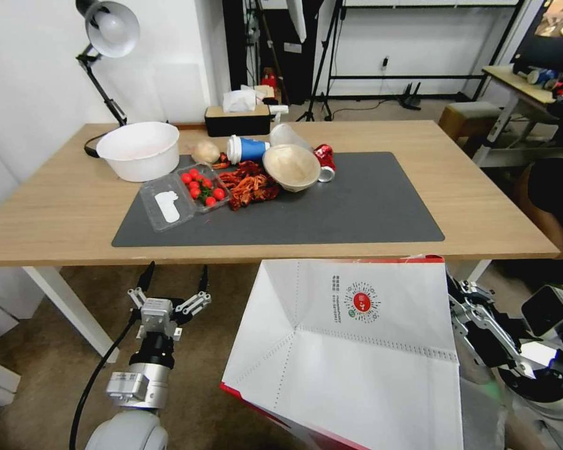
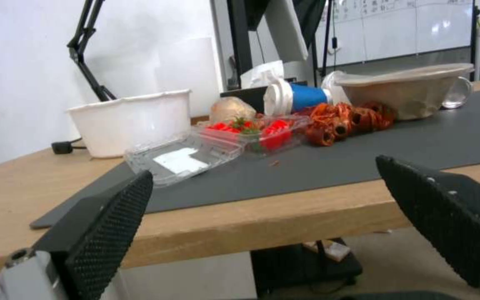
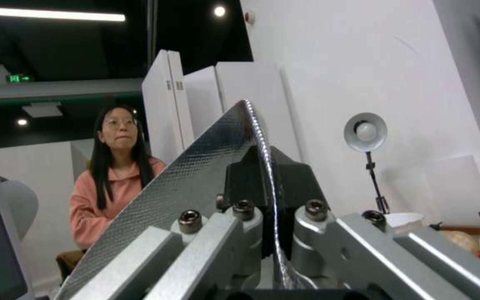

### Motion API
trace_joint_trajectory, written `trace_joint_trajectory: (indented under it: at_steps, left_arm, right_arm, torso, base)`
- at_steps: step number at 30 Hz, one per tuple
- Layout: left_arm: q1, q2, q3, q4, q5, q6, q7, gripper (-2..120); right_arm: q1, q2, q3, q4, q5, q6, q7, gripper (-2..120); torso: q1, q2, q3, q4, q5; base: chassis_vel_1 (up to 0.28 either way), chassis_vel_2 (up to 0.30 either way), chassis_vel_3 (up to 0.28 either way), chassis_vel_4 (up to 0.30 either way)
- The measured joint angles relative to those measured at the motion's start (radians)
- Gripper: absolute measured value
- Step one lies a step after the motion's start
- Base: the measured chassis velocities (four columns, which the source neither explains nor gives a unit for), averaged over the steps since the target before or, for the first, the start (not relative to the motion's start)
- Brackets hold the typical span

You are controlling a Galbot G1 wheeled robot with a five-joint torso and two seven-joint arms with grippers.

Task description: Pick up the food delivery bag from the floor and place it on the table.

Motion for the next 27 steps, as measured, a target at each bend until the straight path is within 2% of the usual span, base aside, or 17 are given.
trace_joint_trajectory:
  at_steps: [3,9,27]
  left_arm:
    - [-0.003,0.002,-0.001,0.007,-0.013,-0.025,0.002,100]
    - [-0.008,0.006,0.005,-0.002,-0.023,-0.022,0.005,100]
    - [-0.006,0.006,0.000,-0.006,-0.006,-0.017,-0.003,100]
  right_arm:
    - [-0.003,0.000,0.000,-0.001,0.000,0.000,-0.002,0]
    - [-0.006,-0.002,0.003,-0.001,-0.002,-0.001,-0.003,0]
    - [-0.003,-0.008,-0.001,0.002,-0.002,-0.003,-0.010,0]
  torso:
    - [0.008,0.019,0.011,0.0000,0.0000]
    - [0.015,0.035,0.020,0.0000,0.0001]
    - [0.013,0.030,0.018,0.0000,0.0000]
  base:
    - [0.000,0.000,0.000,0.000]
    - [0.000,0.000,0.000,0.000]
    - [0.000,0.000,0.000,0.000]
